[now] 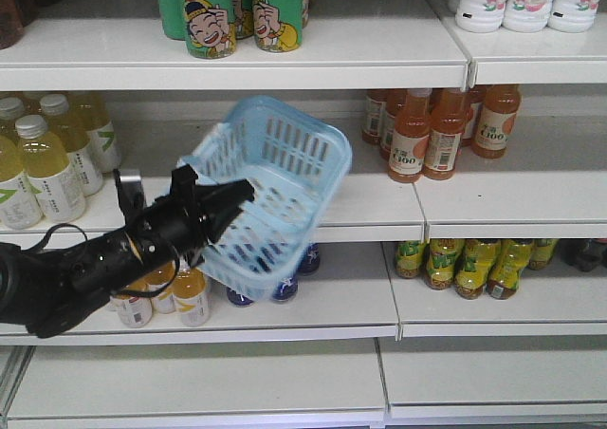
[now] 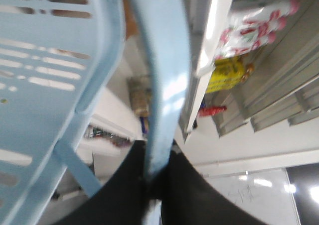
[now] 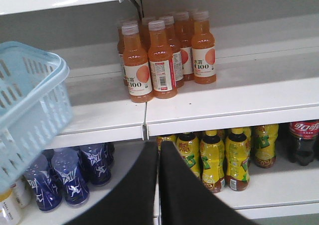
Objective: Place coke in basket with both arms
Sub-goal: 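Grasp the basket handle with the left gripper and lift it off the shelf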
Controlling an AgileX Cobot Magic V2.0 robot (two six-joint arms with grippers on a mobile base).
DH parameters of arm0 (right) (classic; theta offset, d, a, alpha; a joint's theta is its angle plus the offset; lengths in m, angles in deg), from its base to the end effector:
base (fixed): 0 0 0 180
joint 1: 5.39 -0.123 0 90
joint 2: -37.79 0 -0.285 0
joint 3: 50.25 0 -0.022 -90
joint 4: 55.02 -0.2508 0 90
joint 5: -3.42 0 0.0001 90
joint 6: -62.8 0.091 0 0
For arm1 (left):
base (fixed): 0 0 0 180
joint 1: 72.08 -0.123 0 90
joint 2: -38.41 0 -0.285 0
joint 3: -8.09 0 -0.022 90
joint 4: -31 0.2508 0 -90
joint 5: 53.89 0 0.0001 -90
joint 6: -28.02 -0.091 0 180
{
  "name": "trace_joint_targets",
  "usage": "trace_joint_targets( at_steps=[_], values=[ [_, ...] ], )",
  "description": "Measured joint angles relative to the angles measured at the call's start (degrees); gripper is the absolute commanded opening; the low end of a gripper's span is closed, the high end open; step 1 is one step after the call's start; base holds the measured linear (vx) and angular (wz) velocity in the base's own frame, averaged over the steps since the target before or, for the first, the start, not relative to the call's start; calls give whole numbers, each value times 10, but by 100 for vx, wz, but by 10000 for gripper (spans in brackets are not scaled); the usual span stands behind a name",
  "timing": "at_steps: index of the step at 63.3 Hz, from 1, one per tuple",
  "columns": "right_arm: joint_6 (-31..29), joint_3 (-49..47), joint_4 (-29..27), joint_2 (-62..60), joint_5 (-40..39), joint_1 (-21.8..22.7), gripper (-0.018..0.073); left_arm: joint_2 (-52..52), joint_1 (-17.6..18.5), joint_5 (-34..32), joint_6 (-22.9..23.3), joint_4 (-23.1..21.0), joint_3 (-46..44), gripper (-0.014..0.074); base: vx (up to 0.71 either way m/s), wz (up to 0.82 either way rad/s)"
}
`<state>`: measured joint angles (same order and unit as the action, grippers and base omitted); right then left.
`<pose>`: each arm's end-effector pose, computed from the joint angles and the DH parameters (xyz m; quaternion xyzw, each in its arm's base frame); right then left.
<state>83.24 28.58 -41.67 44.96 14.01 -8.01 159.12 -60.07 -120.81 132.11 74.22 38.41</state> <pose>0.0564 -0.0013 0.1879 0.0446 0.7436 0.0420 0.6658 0.3372 -0.1303 0.1575 -0.2065 0.6830 -0.6491 0.2637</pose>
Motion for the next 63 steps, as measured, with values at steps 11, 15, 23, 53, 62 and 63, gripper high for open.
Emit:
trace_joint_targets(
  at_steps=[11,15,23,53,62,63],
  values=[
    [0,0,0,0,0,0,-4,-15,6,12,44,136,70,-8,0,0],
    [0,0,0,0,0,0,-4,-32,10,17,54,155,94,-8,0,0],
    [0,0,0,0,0,0,-4,-84,24,23,57,175,130,-8,0,0],
    [0,0,0,0,0,0,-4,-292,100,16,64,187,145,-8,0,0],
    [0,0,0,0,0,0,-4,-334,103,14,65,189,145,-8,0,0],
    [0,0,0,0,0,0,-4,-337,103,14,65,189,145,-8,0,0]
  ],
)
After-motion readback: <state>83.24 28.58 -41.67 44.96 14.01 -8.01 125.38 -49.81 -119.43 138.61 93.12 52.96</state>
